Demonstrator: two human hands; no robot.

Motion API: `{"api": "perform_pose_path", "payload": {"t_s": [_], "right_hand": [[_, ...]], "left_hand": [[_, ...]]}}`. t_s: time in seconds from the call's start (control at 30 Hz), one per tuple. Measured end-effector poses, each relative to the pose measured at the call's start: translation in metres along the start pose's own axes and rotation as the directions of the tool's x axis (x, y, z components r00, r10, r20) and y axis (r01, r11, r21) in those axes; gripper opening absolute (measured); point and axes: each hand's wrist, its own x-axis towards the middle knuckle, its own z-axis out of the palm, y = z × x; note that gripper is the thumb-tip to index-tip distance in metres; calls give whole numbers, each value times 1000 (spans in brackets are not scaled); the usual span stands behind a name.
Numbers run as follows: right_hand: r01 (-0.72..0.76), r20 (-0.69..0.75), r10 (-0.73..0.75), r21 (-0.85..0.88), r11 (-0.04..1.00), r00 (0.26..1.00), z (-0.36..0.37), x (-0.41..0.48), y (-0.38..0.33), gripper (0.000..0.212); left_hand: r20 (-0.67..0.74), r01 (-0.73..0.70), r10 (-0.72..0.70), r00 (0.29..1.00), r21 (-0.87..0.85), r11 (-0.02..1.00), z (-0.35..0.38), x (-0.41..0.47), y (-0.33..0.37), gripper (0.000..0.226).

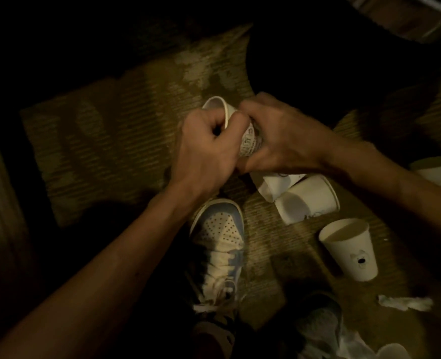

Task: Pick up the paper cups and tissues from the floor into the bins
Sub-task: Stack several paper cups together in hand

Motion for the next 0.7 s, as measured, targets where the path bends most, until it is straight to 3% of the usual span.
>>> {"api": "perform_pose_path", "payload": {"t_s": [0.1, 0.2, 0.27, 0.37, 0.57, 0.7], "right_hand": [[-38, -79, 47, 118, 992, 996, -2, -25, 11, 57], [-133, -43, 143, 192, 972, 989, 3, -44, 26, 67], [-189, -44, 209, 275, 943, 977, -1, -53, 42, 64], [-230, -20, 270, 462, 856, 963, -9, -63, 62, 57], [-130, -32, 204, 673, 728, 979, -7, -71, 66, 25], [-127, -28, 224, 752, 646, 974, 4, -85, 76, 34]], "left_hand": [[38, -98, 97, 995, 22, 995, 10, -11, 11, 42], [-93, -172, 185, 978, 135, 976, 13, -26, 2, 25], [-86, -68, 83, 993, 164, 984, 19, -34, -9, 31], [128, 198, -213, 969, 121, 973, 30, -33, -26, 60], [372, 132, -242, 896, 298, 946, 47, -12, -36, 69], [402, 82, -279, 872, 443, 893, 53, -25, -48, 68]]}}
